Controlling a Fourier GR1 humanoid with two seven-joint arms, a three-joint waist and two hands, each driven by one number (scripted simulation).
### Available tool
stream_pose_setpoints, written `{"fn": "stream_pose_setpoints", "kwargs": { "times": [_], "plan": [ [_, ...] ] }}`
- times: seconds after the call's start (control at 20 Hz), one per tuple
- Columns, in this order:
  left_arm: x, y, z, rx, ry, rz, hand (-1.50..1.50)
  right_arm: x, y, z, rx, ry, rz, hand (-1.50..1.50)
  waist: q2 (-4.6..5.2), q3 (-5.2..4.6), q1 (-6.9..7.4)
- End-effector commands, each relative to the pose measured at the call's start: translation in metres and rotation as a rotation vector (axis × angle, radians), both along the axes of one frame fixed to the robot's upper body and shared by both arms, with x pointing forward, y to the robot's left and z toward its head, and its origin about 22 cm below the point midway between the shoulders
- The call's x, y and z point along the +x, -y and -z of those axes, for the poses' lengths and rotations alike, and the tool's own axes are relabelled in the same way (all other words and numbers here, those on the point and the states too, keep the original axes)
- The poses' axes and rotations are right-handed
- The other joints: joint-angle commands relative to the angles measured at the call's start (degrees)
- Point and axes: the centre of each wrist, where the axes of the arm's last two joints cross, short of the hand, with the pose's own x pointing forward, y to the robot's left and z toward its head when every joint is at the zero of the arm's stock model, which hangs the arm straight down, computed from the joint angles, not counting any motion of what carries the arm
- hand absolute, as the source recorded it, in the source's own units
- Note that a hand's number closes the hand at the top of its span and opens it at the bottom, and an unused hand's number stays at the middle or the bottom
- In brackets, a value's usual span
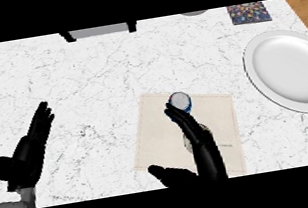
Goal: Pick the cupcake from the placemat and place it in the plate
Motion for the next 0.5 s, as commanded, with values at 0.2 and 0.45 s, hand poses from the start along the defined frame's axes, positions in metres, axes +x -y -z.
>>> {"fn": "stream_pose_setpoints", "kwargs": {
  "times": [0.2, 0.45],
  "plan": [
    [-0.011, -0.007, 0.007, -0.007, -0.01, -0.001, 0.0, -0.039, 0.057, -0.011, -0.216, -0.033, 0.121, -1.5, -0.41, -0.07, -0.52],
    [-0.004, -0.005, 0.008, 0.011, -0.016, 0.001, 0.0, -0.032, 0.071, -0.029, -0.445, -0.196, 0.12, -1.5, -0.35, -0.23, -0.81]
  ]
}}
